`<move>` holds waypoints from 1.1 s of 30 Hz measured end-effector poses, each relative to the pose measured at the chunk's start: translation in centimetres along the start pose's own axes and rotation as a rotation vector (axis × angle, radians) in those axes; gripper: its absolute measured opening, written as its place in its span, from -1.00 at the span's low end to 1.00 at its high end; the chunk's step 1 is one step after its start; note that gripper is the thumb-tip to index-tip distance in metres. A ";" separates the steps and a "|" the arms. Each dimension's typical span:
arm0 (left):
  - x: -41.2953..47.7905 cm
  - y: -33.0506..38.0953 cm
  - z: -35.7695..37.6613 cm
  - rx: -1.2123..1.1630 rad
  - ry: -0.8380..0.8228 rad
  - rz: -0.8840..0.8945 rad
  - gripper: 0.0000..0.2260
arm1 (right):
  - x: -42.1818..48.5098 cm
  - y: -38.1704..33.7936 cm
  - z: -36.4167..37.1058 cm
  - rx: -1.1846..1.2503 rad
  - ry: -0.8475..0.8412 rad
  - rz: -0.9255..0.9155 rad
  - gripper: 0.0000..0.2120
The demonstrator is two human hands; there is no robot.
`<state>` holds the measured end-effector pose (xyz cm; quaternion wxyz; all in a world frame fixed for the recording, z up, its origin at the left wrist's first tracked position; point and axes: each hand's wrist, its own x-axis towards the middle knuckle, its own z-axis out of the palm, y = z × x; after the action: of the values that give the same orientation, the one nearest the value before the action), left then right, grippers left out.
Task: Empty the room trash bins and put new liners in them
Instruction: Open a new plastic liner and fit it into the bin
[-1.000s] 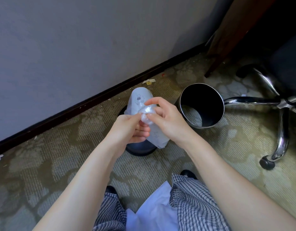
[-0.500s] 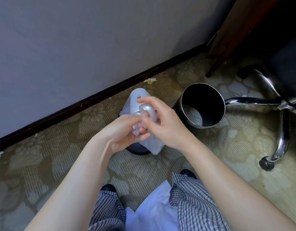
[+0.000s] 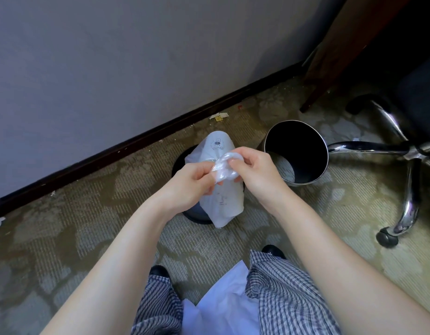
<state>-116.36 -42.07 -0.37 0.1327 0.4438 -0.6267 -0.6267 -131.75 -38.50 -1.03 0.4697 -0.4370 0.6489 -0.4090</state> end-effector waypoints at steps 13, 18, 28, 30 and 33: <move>0.5 1.1 1.2 -0.463 0.025 -0.322 -0.68 | -1.0 -0.9 0.4 -0.045 -0.237 -0.004 -0.85; 0.4 0.4 1.2 -0.335 0.004 -0.239 -0.62 | -0.9 -1.3 0.3 -0.172 -0.279 0.023 -0.79; 0.1 0.9 0.9 -0.410 0.024 -0.194 -0.69 | -0.4 -0.7 -0.4 -0.126 0.032 -0.064 -0.73; 0.0 0.8 1.3 -0.287 -0.005 -0.181 -0.68 | -0.4 -0.4 -0.5 -0.212 0.123 -0.121 -0.73; 0.0 0.7 1.3 -0.185 -0.047 -0.130 -0.67 | -0.4 -0.3 -0.3 -0.191 -0.058 -0.082 -0.73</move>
<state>-117.58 -41.29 -0.02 0.1176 0.4545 -0.5390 -0.6994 -131.90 -38.14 -0.52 0.4276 -0.5176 0.6526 -0.3512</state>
